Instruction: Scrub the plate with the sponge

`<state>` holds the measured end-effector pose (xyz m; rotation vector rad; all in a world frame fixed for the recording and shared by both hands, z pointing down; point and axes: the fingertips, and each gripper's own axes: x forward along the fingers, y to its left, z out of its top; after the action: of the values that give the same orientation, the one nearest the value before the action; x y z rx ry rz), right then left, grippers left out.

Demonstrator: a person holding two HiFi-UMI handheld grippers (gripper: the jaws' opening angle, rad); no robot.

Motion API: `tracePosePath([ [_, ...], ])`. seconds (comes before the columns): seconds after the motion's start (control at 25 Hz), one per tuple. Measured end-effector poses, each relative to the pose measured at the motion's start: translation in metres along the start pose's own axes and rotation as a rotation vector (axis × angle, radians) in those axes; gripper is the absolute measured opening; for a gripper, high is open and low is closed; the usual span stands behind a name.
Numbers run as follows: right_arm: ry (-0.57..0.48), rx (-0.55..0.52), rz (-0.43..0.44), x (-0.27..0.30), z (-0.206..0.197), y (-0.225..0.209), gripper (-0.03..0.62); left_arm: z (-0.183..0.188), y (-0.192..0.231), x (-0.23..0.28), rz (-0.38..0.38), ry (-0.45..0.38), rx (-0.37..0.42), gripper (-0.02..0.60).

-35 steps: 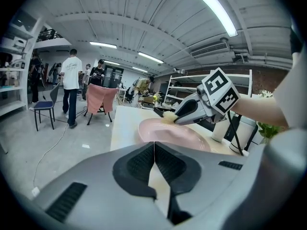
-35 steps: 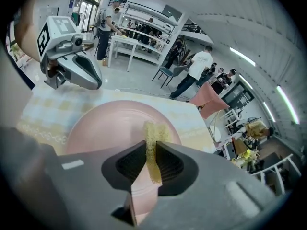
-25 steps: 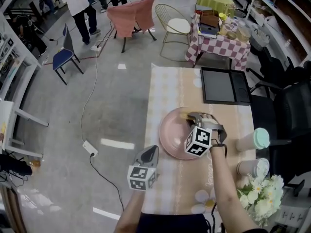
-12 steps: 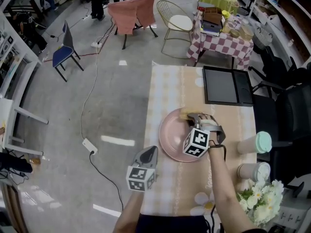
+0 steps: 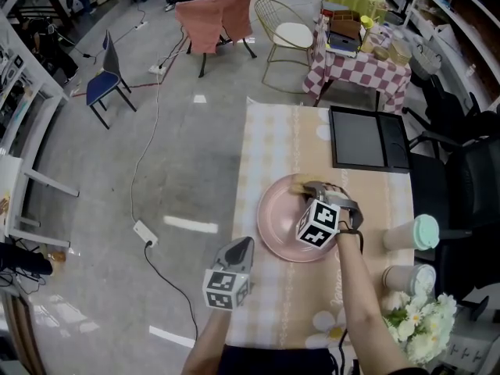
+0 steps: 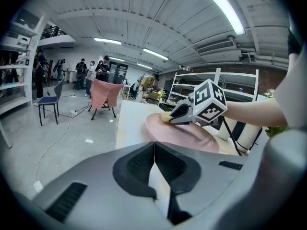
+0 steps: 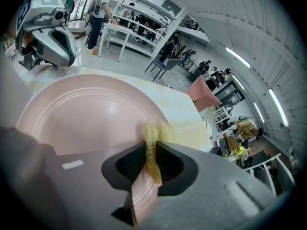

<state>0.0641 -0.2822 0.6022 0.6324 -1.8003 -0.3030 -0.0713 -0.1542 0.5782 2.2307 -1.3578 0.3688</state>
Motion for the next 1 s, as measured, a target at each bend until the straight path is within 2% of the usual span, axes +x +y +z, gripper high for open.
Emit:
tracePosePath([
  [0.32, 0.032, 0.059, 0.092, 0.007, -0.001, 0.004, 0.061, -0.001, 0.002, -0.005, 0.011, 0.002, 0.004, 0.011],
  [1.0, 0.035, 0.102, 0.143, 0.000, -0.004, 0.017, 0.061, -0.005, -0.003, -0.012, 0.006, 0.004, 0.009, 0.011],
])
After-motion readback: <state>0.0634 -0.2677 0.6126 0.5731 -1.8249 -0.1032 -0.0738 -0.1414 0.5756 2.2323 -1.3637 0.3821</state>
